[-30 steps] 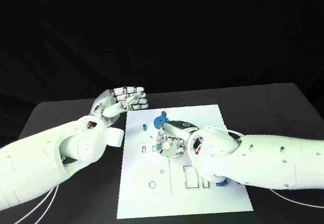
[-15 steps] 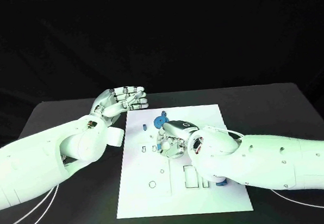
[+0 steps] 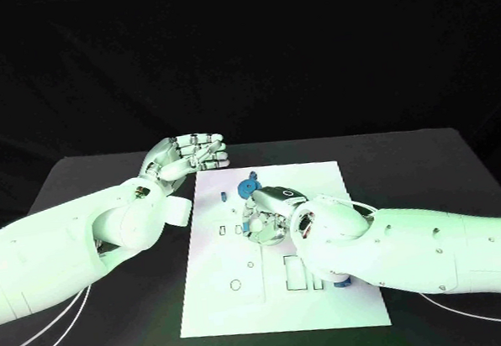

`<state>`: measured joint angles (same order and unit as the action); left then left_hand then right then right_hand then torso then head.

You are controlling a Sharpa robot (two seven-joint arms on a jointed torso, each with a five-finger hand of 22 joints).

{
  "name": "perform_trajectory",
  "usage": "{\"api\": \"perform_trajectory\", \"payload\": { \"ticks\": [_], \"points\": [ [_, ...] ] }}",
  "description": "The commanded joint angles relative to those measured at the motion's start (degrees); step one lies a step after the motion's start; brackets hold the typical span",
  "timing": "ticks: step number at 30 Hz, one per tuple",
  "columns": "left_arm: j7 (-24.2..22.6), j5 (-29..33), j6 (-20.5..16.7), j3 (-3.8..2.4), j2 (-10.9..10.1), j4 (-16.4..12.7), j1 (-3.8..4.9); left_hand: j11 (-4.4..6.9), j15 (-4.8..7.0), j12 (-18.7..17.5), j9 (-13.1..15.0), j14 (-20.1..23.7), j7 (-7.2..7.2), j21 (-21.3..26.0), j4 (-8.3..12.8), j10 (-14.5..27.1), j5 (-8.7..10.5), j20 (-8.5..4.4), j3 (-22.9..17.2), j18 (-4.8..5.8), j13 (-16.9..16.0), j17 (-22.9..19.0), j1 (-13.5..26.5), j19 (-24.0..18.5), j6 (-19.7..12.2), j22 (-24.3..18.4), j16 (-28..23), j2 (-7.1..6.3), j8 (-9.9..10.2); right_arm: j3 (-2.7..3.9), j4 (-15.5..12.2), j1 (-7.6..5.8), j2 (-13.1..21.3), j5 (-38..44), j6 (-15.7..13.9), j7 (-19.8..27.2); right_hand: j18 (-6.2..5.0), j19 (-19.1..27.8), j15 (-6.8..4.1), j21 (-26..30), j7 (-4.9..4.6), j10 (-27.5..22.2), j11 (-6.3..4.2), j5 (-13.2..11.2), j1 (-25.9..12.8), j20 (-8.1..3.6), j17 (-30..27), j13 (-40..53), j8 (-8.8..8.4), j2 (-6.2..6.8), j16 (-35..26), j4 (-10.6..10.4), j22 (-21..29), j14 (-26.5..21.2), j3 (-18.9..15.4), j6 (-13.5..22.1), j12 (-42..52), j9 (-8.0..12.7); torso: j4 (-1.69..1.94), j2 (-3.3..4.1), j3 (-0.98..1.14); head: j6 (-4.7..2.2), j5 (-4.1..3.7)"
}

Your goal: Assemble the parts on the task board

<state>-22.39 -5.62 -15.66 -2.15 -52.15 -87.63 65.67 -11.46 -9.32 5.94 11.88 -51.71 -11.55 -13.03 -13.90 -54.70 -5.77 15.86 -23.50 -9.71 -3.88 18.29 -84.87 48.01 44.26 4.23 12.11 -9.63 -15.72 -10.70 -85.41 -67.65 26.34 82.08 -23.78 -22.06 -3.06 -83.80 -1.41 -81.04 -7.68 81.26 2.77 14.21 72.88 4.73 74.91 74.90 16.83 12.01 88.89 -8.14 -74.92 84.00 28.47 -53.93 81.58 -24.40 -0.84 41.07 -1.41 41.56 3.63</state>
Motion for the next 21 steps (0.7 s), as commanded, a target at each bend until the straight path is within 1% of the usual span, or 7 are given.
{"api": "perform_trajectory", "payload": {
  "ticks": [1, 6, 14, 21],
  "points": [
    [-0.3, 0.0, 0.9, -0.03, 0.1, -0.1, 0.03, -0.07, 0.11, 0.1, 0.1, -0.5, -2.96, -0.3, -0.1, -0.3, 0.20, -0.13, -0.3, -0.87, -0.1, 0.1, 0.5, 0.4, 0.4, 0.1, 0.3, 0.01, -0.3, -0.04, 0.0, 0.08, 0.0, 0.7, 0.5, 0.2, 0.42, 0.2, 0.44, 0.2, -0.14, -0.2, 0.31, 0.1, -0.1, 0.29, 11.5, 3.8, -0.44, 0.77, 0.0, 0.1, -6.4, 5.2, -0.2, 0.5, -0.4, 0.2, 0.05, -0.01, 0.01, -0.04, -0.05],
    [-0.3, 0.0, 0.9, -0.03, 0.1, 0.0, 0.03, -0.07, 0.11, 0.1, 0.1, -0.5, -2.96, -0.3, -0.1, -0.3, 0.20, -0.13, -0.3, -0.87, -0.1, 0.1, 0.5, 0.4, 0.4, 0.1, 0.3, 0.01, -0.3, -0.04, 0.0, 0.08, 0.0, 0.6, 0.2, 0.4, 0.39, 0.3, 0.66, 0.4, -0.43, -0.4, 0.56, 0.1, -0.3, 0.47, 11.5, 3.6, -0.79, 1.07, 0.0, 0.1, -6.3, 5.2, -0.2, 1.2, -0.6, 0.4, 0.02, 0.00, -0.02, -0.06, -0.06],
    [-0.2, 0.0, 0.9, -0.03, 0.1, 0.0, 0.03, -0.07, 0.11, 0.1, 0.1, -0.5, -2.96, -0.3, -0.1, -0.3, 0.20, -0.13, -0.3, -0.87, -0.1, 0.1, 0.5, 0.4, 0.4, 0.1, 0.3, 0.01, -0.3, -0.04, -0.1, 0.08, 0.0, 0.5, -0.1, 0.6, 0.31, 0.4, 1.20, 0.7, -1.09, -1.1, 1.18, 0.1, -0.8, 0.98, 11.4, 3.1, -1.78, 2.04, 0.0, 0.1, -6.1, 5.2, -0.6, 2.8, -1.1, 1.0, -0.01, 0.02, 0.01, -0.06, -0.03],
    [-0.2, 0.0, 0.9, -0.03, 0.1, 0.0, 0.03, -0.07, 0.11, 0.1, 0.1, -0.5, -2.96, -0.3, -0.1, -0.3, 0.20, -0.13, -0.3, -0.87, -0.1, 0.1, 0.5, 0.4, 0.4, 0.1, 0.3, 0.01, -0.3, -0.04, -0.3, 0.08, 0.1, 0.4, -0.3, 0.7, 0.26, 0.6, 1.42, 0.9, -1.28, -1.5, 1.40, 0.1, -1.2, 1.21, 11.3, 2.7, -2.10, 2.55, -0.1, -0.2, -6.0, 5.1, -1.3, 3.4, -1.4, 1.2, 0.04, 0.03, -0.01, -0.06, -0.08]
  ]
}}
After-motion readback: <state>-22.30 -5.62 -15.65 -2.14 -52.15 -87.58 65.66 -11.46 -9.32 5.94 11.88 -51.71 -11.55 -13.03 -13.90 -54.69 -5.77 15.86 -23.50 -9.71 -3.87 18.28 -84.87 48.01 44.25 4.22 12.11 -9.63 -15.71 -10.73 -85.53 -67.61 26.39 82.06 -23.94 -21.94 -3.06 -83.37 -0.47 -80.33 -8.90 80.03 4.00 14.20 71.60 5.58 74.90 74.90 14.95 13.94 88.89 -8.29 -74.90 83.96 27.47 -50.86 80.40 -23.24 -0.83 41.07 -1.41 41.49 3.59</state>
